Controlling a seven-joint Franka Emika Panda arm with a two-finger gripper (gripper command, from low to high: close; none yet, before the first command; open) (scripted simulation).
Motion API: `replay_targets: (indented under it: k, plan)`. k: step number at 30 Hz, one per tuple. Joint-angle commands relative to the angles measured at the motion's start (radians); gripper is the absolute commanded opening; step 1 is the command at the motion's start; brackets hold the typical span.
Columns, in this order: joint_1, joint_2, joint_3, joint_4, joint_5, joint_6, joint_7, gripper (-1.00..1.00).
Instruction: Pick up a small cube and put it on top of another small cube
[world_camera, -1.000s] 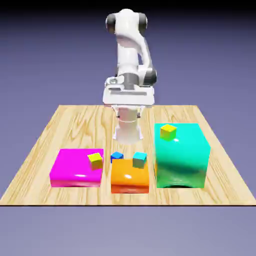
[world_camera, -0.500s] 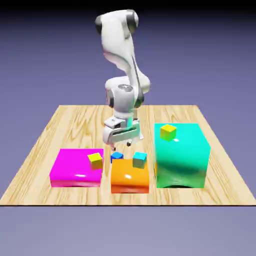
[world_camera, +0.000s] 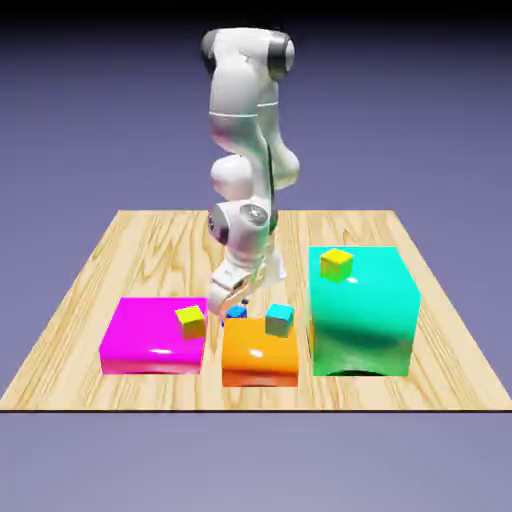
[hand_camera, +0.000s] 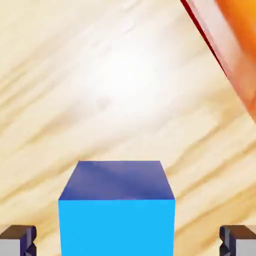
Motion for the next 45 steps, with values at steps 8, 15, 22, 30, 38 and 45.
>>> replay_targets:
  k: [8,15,22,30,38,45]
  plan:
    - [0.001,-0.008,-0.001,-0.001,0.000,-0.007,-0.001,-1.00]
    - [0.029,-0.261,-0.042,-0.030,-0.001,-0.238,-0.032,-1.00]
    - [0.002,-0.407,0.053,0.001,0.081,-0.404,-0.162,-1.00]
    - [-0.103,-0.430,0.343,0.118,0.289,-0.504,-0.441,-1.00]
    - [-0.208,-0.452,0.633,0.234,0.496,-0.605,-0.720,-1.00]
    - [-0.281,-0.431,0.807,0.295,0.601,-0.622,-0.874,-1.00]
